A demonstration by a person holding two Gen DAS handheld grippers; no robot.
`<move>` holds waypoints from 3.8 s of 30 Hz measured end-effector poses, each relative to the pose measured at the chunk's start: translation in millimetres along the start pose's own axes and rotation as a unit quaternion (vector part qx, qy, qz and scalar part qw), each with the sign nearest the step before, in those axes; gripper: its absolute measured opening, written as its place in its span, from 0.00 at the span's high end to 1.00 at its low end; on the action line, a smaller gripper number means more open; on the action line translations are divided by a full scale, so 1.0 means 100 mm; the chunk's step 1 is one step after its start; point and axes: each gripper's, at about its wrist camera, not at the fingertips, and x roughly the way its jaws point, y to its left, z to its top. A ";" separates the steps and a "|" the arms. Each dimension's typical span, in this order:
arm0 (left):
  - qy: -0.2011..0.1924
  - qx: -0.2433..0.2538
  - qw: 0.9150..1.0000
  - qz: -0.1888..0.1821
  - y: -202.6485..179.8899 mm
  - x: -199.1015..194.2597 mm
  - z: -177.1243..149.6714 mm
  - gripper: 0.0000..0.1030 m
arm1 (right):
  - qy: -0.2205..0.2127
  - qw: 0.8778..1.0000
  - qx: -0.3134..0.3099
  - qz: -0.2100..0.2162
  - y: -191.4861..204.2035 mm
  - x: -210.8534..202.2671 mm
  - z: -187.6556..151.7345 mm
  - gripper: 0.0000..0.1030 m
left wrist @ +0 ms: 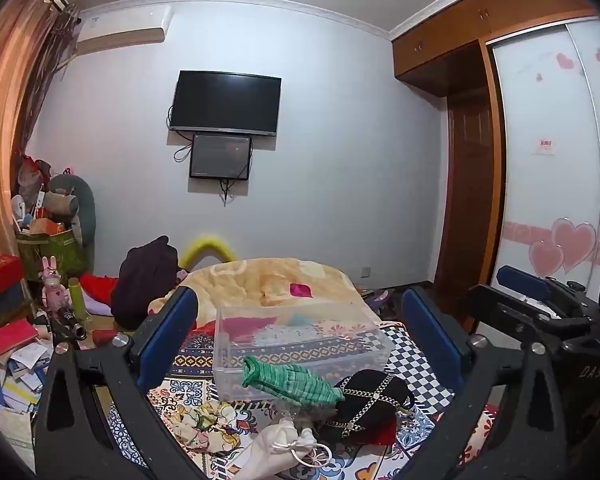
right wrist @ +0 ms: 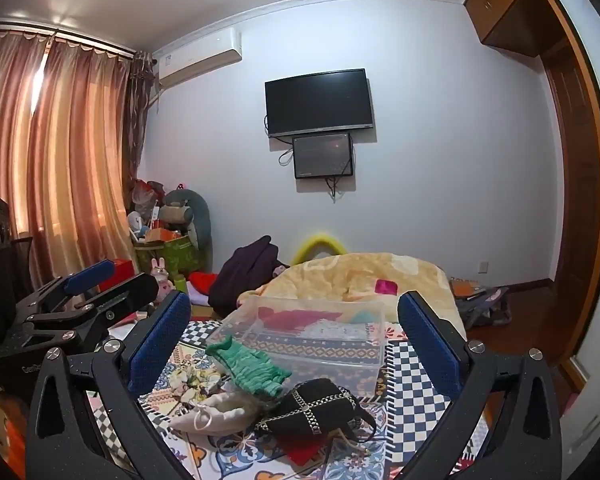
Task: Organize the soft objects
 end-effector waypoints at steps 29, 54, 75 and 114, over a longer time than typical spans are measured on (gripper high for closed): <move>-0.001 -0.001 1.000 0.001 0.00 -0.02 0.04 0.00 | -0.009 1.000 0.000 0.007 0.00 -0.03 -0.02 0.00; -0.002 -0.003 1.000 -0.001 0.00 -0.02 0.02 0.00 | -0.015 1.000 -0.001 0.009 0.03 -0.04 -0.02 0.00; 0.015 -0.009 1.000 0.006 0.06 0.09 -0.06 0.00 | -0.002 1.000 0.002 0.001 -0.03 0.06 -0.09 0.00; 0.233 -0.091 0.966 -0.066 0.33 1.32 -1.08 0.69 | 0.225 0.972 0.064 0.031 -0.46 0.99 -0.95 0.62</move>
